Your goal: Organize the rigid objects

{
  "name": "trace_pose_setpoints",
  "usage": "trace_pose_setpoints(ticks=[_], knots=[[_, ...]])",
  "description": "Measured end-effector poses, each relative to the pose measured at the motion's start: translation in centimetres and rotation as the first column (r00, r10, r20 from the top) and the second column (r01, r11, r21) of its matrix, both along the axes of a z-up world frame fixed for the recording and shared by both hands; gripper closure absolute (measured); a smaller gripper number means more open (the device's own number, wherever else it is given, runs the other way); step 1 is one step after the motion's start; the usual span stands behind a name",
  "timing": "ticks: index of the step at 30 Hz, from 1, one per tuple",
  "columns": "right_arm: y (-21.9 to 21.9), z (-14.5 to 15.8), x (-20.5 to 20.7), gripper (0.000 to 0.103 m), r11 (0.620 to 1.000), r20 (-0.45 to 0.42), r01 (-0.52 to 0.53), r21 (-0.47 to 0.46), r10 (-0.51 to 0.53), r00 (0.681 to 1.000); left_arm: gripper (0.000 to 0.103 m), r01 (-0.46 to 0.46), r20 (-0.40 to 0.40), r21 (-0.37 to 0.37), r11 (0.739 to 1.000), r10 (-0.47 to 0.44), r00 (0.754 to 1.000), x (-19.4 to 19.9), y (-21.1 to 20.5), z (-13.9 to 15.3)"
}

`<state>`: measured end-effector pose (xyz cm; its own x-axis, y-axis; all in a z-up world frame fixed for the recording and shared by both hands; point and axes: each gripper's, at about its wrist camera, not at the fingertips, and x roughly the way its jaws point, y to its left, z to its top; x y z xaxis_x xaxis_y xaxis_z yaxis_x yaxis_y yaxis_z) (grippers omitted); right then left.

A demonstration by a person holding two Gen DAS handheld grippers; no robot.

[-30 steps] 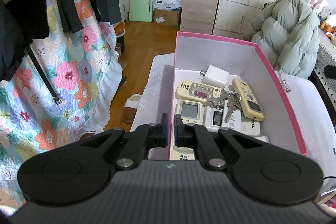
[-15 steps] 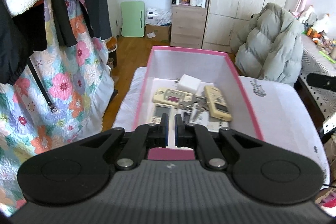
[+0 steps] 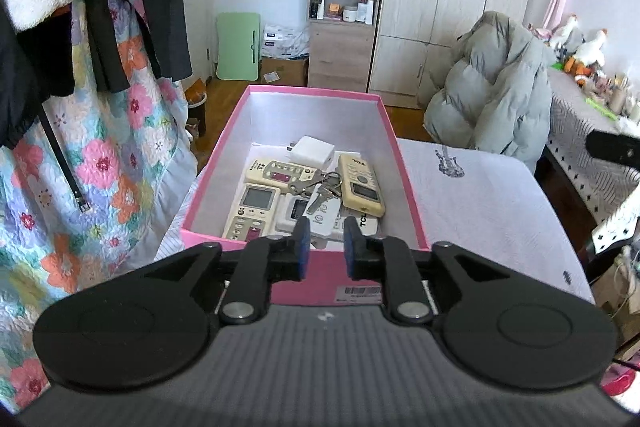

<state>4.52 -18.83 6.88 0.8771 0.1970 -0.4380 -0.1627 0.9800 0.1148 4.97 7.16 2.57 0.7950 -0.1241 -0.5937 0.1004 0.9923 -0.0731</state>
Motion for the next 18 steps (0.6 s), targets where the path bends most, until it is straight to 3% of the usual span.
trace_pose_setpoints(ticks=[2, 7, 9, 11, 18], knots=[[-0.1, 0.1, -0.4, 0.004, 0.999, 0.001, 0.031, -0.013, -0.031, 1.000, 0.070, -0.016, 0.003, 0.007, 1.000, 0.016, 1.000, -0.3, -0.6, -0.3], [-0.7, -0.5, -1.1, 0.001, 0.998, -0.049, 0.052, 0.033, -0.051, 0.997, 0.061, -0.052, 0.000, 0.036, 0.998, 0.052, 0.999, -1.0, -1.4, -0.9], [-0.7, -0.9, -1.4, 0.001, 0.997, -0.071, 0.064, 0.044, -0.061, 0.996, 0.053, -0.060, -0.001, 0.033, 0.998, 0.060, 0.998, -1.3, -1.4, -0.8], [-0.4, -1.3, -1.6, 0.001, 0.996, -0.088, 0.077, 0.038, -0.074, 0.993, 0.041, -0.068, 0.002, 0.026, 0.997, 0.068, 0.998, -1.7, -1.3, -0.8], [0.5, -2.0, -3.8, 0.001, 0.996, -0.077, 0.092, -0.003, -0.092, 0.993, 0.023, -0.086, -0.009, 0.039, 0.996, 0.087, 0.996, -2.7, -1.8, -1.0]])
